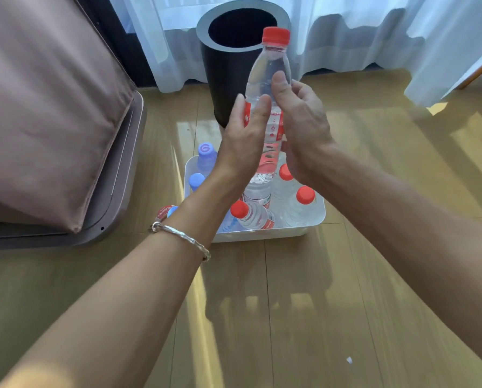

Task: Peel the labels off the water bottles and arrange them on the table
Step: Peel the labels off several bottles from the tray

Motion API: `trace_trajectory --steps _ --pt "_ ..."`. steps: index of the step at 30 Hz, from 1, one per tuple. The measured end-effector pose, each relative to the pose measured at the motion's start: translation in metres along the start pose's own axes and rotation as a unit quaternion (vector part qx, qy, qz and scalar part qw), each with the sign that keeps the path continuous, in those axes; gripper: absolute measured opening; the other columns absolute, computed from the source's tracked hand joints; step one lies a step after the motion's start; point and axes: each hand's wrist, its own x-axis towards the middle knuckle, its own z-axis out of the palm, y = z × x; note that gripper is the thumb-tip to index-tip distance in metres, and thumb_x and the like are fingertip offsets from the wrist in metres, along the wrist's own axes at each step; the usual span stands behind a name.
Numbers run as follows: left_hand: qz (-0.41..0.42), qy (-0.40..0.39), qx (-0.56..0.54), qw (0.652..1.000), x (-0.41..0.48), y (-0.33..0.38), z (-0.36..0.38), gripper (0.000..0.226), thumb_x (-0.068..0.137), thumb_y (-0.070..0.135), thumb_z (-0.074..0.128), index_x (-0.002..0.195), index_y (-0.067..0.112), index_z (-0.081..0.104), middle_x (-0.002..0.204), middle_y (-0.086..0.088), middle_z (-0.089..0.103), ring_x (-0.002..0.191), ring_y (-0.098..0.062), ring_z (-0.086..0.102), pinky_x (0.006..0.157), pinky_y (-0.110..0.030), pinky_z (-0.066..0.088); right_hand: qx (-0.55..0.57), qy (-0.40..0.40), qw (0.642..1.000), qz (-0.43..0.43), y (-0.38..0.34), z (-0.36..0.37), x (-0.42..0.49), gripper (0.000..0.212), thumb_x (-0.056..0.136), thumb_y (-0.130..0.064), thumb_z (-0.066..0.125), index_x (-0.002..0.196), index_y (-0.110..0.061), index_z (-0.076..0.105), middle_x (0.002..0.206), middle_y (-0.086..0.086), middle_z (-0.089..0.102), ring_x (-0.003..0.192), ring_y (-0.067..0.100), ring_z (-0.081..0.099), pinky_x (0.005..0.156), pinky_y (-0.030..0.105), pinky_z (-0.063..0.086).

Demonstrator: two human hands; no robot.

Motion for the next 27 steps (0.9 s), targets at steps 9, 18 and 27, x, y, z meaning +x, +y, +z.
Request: trace_trajectory --steps 9,18,27 --pt "-0.036 0.02 -0.024 0.999 -0.002 0.014 0.009 0.034 0.09 0.032 0.047 0.119 0.017 0.056 0.101 -0.003 0.068 0.101 -0.028 0.066 0.093 -0.05 0.053 -0.01 0.066 0.996 -0.054 0.01 0.005 -0.001 0.035 0.098 -0.034 0.058 0.12 -0.008 0.054 0.101 0.011 0.07 0.096 0.026 0.071 0.088 0.048 0.057" --pt "-0.072 0.055 -0.058 0.994 -0.001 0.018 0.006 0.034 0.098 0.032 0.049 0.127 0.014 0.05 0.098 -0.002 0.067 0.09 -0.018 0.068 0.076 -0.032 0.059 -0.023 0.021 0.996 -0.088 0.009 0.01 -0.006 0.024 0.098 -0.023 0.059 0.116 -0.011 0.051 0.08 0.002 0.069 0.082 0.02 0.071 0.079 0.041 0.06" --pt "-0.069 0.047 -0.129 0.988 0.005 0.017 -0.007 0.036 0.097 0.023 0.047 0.129 0.005 0.048 0.104 -0.021 0.067 0.084 -0.03 0.07 0.071 -0.047 0.06 -0.023 -0.051 0.996 -0.073 -0.003 0.008 -0.01 0.015 0.093 -0.013 0.066 0.103 -0.015 0.056 0.067 -0.004 0.068 0.067 0.016 0.07 0.06 0.035 0.059"
